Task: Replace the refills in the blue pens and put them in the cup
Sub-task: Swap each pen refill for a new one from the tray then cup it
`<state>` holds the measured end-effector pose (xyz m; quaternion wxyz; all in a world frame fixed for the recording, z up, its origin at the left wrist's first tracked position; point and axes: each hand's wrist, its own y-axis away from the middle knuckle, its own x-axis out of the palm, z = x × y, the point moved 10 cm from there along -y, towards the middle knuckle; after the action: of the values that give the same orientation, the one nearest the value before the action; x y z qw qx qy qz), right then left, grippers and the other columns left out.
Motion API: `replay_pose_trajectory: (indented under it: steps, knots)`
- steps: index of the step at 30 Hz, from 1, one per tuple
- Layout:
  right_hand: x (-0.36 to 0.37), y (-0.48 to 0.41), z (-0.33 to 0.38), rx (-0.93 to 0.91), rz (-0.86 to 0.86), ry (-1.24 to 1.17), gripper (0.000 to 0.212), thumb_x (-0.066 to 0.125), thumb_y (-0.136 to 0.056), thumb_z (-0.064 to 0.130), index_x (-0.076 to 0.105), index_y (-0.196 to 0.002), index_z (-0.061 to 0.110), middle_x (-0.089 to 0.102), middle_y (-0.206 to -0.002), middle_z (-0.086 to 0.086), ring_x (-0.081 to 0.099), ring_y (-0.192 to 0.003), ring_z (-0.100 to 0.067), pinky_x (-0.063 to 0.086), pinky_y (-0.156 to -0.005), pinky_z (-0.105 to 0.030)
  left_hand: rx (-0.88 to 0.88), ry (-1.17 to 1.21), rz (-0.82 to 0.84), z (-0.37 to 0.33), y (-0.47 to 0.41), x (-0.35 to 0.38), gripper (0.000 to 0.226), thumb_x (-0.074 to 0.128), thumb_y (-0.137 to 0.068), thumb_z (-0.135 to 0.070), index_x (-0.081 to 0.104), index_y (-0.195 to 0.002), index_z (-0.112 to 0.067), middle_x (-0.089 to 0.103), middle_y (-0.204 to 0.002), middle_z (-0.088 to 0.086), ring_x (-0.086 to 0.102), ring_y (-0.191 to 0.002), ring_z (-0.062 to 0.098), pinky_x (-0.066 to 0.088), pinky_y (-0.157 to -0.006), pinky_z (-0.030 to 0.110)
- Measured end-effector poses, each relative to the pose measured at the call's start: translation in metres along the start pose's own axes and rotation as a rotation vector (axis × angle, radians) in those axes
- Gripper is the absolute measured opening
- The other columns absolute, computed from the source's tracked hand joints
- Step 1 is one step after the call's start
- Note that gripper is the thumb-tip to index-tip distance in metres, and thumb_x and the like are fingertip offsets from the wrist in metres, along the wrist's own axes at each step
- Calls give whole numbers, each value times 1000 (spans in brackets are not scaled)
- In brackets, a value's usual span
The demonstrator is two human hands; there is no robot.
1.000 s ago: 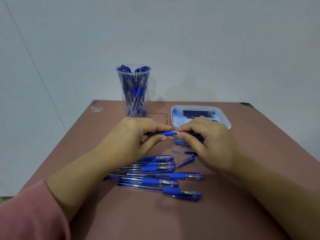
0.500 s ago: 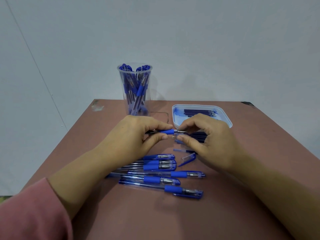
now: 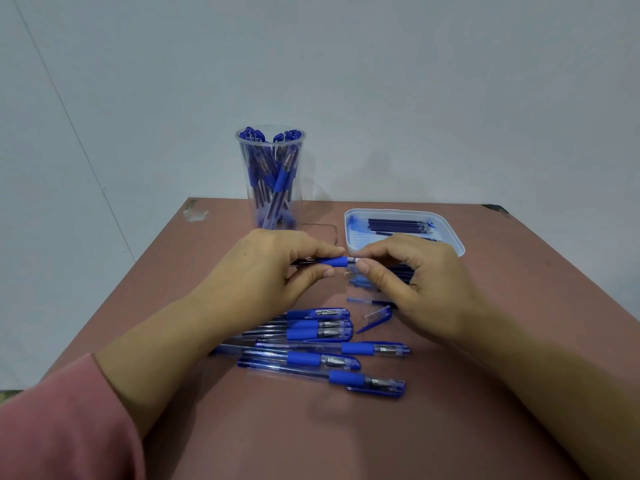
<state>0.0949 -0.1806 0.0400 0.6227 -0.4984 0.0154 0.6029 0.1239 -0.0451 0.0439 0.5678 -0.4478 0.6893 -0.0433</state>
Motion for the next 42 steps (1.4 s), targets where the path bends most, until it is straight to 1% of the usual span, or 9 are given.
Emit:
replay_pose_trajectory:
  steps: [3,8,13,18,21,27,32,38,42]
  knots:
    - [-1,0,5,-46,-10,51,22,70,-85,23,61,-101,36,65,-89,20,62,-85,1,45,-75,-7,-2,0,3,1,0,1,33,58,-85,-44,69,-115,-36,67,-93,-25,64,-77,1,56,-68,26]
    - [-1,1,2,-18,-13,39,22,62,-88,37,67,-108,28,66,-94,21,62,-90,3,44,-78,-7,3,-1,-6,1,0,0,30,64,-86,-39,69,-115,-35,71,-95,-20,66,-78,2,57,-68,30]
    - [1,1,5,-54,-10,61,20,70,-85,23,66,-103,30,66,-89,19,62,-84,4,44,-75,-6,10,-15,-1,3,0,3,26,67,-89,-39,70,-114,-36,68,-89,-20,64,-76,5,55,-65,32]
    - [3,2,-2,32,17,-5,24,60,-89,38,68,-109,28,69,-92,16,64,-87,-1,47,-75,-10,73,-73,-15,-1,-1,3,31,54,-91,-46,69,-115,-33,66,-93,-18,62,-83,2,55,-70,30]
    - [6,2,-2,8,17,35,19,58,-92,30,72,-101,22,71,-84,10,65,-80,-2,48,-69,-12,118,-149,-33,-6,1,5,31,52,-93,-43,70,-115,-30,63,-94,-12,59,-84,6,54,-70,30]
    - [1,1,3,-21,-38,35,14,71,-85,18,70,-98,25,69,-84,13,64,-80,-2,49,-72,-13,145,-206,-60,-9,1,5,32,50,-95,-38,70,-115,-23,57,-92,-8,55,-81,12,51,-67,32]
    - [0,2,-7,72,-38,-48,19,65,-84,36,67,-102,28,69,-86,13,65,-83,-3,49,-75,-11,121,-213,-74,-7,1,4,35,46,-96,-40,69,-116,-22,57,-93,-6,55,-82,13,50,-70,28]
    - [-2,1,6,-56,-75,104,14,71,-85,13,71,-97,19,68,-82,10,61,-80,2,45,-72,-7,82,-229,-52,-6,1,9,37,41,-96,-41,69,-108,-22,53,-91,-10,49,-81,8,40,-72,21]
    - [1,1,10,-93,-65,156,18,71,-85,22,69,-103,17,68,-88,8,60,-85,-1,45,-77,-10,40,-187,-59,-2,1,10,38,38,-96,-45,67,-106,-21,46,-93,-17,43,-83,2,42,-73,22]
